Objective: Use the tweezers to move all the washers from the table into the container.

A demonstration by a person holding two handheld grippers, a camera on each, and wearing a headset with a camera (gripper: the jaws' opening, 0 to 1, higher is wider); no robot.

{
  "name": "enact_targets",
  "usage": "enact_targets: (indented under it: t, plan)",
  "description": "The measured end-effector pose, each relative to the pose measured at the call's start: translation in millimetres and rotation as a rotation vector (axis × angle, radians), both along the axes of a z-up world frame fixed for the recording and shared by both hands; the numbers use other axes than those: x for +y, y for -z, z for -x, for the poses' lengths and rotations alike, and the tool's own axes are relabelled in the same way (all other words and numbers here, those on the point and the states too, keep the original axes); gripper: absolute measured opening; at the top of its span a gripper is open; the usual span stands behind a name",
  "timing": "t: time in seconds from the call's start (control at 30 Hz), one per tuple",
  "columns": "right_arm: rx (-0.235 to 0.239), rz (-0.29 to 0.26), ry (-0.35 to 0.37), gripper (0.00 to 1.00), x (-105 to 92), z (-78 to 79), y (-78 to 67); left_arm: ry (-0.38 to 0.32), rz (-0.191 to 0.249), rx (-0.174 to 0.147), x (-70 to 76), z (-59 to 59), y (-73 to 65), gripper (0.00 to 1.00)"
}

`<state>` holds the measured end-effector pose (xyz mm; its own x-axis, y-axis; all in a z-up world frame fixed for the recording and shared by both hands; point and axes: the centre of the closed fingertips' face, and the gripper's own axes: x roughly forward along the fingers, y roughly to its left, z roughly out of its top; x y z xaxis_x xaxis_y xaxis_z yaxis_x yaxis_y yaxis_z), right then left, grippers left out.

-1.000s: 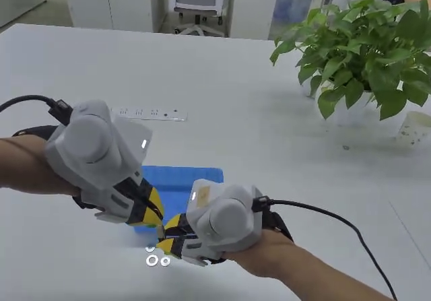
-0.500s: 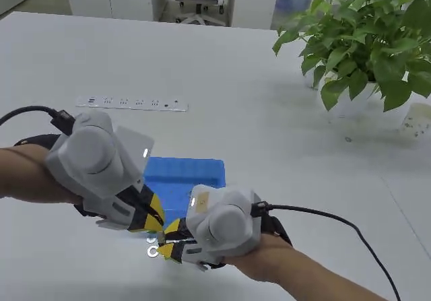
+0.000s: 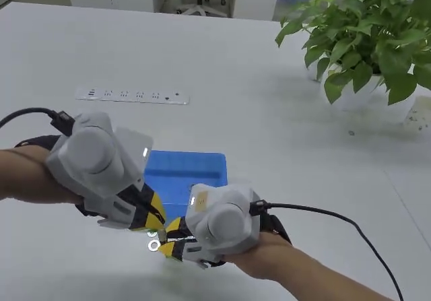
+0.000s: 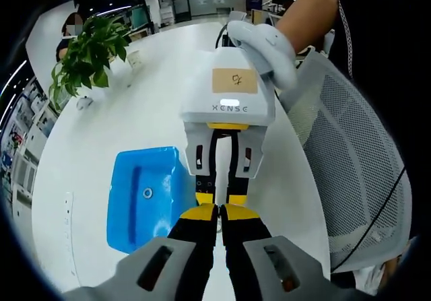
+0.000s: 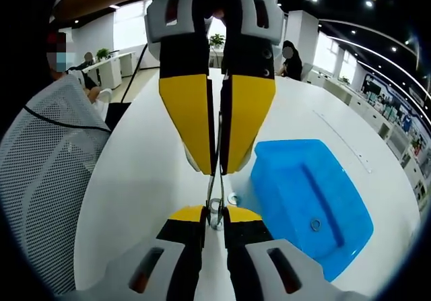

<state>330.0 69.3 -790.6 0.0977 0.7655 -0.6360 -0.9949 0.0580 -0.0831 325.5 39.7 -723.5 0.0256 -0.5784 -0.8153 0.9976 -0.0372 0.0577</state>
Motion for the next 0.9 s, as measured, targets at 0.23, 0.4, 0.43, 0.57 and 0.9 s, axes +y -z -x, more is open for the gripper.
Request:
enact_targets:
  t: [0.23, 0.4, 0.43, 0.57, 0.9]
  plan:
    - [0.005, 0.003, 0.006, 0.13, -0.9, 0.3, 0.6, -0.013, 0.012, 0.005, -0.5, -3.9, -0.2, 0.06]
    - [0.006, -0.002, 0.007, 0.16, -1.6, 0.1, -0.6, -0.019, 0.016, 0.010, 0.2, -8.2, 0.5, 0.06]
    - [0.007, -0.004, 0.008, 0.16, -1.8, 0.1, -1.1, -0.017, 0.014, 0.013, 0.2, -7.1, 0.8, 0.06]
    - [0.009, -0.010, 0.013, 0.15, -1.8, -0.7, -2.8, -0.010, 0.011, 0.013, 0.4, -6.8, 1.3, 0.06]
    - [0.004, 0.005, 0.017, 0.12, -3.4, -2.1, -2.8, -0.003, 0.016, 0.015, -2.7, -6.5, 1.4, 0.06]
